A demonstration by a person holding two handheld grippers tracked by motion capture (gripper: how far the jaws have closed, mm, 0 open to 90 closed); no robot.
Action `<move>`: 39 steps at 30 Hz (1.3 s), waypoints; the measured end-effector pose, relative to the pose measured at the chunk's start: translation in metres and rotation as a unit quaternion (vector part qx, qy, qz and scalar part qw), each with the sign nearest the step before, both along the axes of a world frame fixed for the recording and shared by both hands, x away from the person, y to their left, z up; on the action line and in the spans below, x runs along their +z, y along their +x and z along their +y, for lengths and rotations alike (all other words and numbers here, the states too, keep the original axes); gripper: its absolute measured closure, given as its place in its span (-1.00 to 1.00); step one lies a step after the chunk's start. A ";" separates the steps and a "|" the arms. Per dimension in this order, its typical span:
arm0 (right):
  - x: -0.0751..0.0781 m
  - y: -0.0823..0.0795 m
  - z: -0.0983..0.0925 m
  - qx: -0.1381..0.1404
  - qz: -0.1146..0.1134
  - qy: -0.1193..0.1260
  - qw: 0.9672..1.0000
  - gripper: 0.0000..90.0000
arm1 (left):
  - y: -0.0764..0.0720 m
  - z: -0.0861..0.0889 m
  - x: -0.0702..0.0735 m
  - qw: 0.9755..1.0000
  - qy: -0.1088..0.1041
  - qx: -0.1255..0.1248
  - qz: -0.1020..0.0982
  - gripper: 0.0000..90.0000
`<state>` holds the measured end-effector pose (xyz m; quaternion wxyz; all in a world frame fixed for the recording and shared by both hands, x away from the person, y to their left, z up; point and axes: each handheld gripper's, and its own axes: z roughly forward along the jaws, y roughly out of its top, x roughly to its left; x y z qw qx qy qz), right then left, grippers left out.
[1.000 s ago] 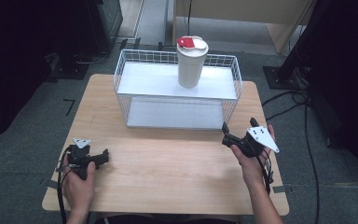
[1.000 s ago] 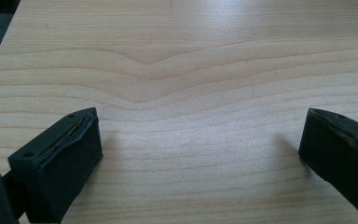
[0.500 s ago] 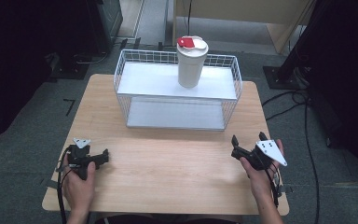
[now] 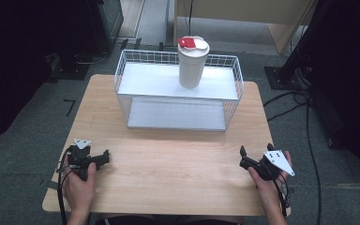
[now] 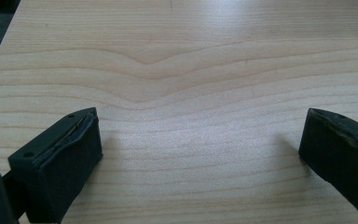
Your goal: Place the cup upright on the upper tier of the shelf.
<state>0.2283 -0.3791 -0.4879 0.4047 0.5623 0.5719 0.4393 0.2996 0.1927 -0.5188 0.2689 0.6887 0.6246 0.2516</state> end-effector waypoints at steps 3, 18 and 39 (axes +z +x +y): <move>-0.005 -0.005 -0.004 -0.004 0.009 -0.004 1.000 -1.00 | 0.000 0.000 0.000 1.000 0.000 0.000 0.000 -1.00; -0.030 -0.027 -0.032 -0.024 0.066 -0.005 0.998 -1.00 | 0.000 0.000 0.000 1.000 0.000 0.000 0.000 -1.00; -0.038 -0.029 -0.054 0.002 0.232 0.022 0.972 -1.00 | 0.000 0.000 0.000 1.000 0.000 0.000 0.000 -1.00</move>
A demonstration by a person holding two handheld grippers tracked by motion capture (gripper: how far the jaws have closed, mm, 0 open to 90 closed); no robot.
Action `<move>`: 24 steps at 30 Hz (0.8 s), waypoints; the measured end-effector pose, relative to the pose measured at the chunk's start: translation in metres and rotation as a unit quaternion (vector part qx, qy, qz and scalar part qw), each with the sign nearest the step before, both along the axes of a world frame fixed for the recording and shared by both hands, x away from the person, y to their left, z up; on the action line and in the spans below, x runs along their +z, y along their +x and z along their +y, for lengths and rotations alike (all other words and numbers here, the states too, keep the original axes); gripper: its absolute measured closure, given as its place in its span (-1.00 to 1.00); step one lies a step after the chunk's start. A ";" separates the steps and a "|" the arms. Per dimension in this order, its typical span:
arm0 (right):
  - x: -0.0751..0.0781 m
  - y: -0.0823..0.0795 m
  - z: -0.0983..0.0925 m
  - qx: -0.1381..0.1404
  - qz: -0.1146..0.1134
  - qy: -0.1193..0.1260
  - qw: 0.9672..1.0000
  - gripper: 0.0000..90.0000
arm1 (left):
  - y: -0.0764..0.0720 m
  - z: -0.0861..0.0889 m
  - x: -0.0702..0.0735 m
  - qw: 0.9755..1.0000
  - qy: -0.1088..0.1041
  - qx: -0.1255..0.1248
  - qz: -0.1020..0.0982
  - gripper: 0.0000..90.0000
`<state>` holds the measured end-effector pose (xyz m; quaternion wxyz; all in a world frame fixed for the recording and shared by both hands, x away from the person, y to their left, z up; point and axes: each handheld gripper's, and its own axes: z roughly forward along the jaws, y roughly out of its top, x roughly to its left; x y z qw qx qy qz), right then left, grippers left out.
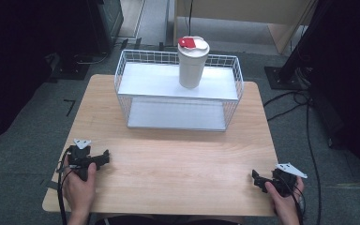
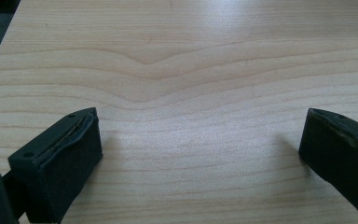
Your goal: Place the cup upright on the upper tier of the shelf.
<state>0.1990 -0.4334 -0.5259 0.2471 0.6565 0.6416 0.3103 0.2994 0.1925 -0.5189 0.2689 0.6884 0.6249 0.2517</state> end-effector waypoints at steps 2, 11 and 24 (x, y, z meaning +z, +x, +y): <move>-0.001 0.000 0.004 0.008 0.007 -0.022 1.000 -1.00 | 0.000 0.000 0.000 1.000 0.000 0.000 0.000 -1.00; -0.001 -0.001 0.008 0.027 0.010 -0.032 0.999 -1.00 | 0.000 0.000 0.000 1.000 0.000 0.000 0.000 -1.00; -0.001 -0.001 0.009 0.041 0.010 -0.031 0.999 -1.00 | 0.000 0.000 0.000 1.000 0.000 0.000 0.000 -1.00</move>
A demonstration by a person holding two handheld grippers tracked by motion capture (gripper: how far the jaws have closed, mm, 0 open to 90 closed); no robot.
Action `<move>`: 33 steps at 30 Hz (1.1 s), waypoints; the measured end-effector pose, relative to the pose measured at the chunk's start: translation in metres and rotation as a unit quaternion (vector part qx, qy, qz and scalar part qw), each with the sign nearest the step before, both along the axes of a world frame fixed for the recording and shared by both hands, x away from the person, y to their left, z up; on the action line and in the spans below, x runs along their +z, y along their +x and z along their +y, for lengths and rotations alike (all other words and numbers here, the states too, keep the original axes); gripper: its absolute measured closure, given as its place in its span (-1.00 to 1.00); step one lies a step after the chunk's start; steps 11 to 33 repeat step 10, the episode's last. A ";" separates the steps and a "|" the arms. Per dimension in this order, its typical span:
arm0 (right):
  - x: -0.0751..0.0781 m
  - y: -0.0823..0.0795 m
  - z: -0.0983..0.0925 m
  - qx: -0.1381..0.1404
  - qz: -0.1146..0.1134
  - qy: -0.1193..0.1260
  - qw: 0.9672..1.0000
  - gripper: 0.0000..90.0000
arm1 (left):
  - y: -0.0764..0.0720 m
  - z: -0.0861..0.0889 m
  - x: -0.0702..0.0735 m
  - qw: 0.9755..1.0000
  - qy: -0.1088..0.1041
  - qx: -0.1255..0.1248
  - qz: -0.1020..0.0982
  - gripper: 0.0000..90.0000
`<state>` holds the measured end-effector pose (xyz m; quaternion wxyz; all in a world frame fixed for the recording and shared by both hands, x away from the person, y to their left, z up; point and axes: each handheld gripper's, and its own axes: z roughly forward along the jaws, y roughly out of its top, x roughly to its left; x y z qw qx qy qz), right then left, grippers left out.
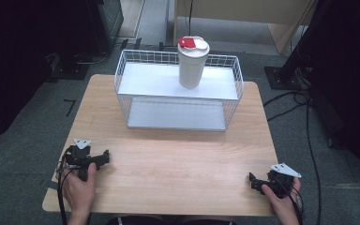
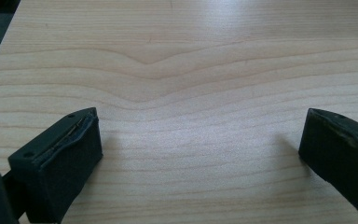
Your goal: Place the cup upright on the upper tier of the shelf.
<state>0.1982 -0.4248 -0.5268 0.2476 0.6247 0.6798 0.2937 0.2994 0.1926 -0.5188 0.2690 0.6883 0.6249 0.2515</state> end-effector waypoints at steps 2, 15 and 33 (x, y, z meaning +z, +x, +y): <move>0.000 0.000 0.000 0.001 0.000 -0.001 1.000 -1.00 | 0.000 0.000 0.000 1.000 0.000 0.000 0.000 -1.00; 0.000 0.000 0.001 0.008 0.000 0.000 1.000 -1.00 | 0.000 0.000 0.000 1.000 0.000 0.000 0.000 -1.00; 0.000 0.000 0.001 0.008 0.000 0.000 1.000 -1.00 | 0.000 0.000 0.000 1.000 0.000 0.000 0.000 -1.00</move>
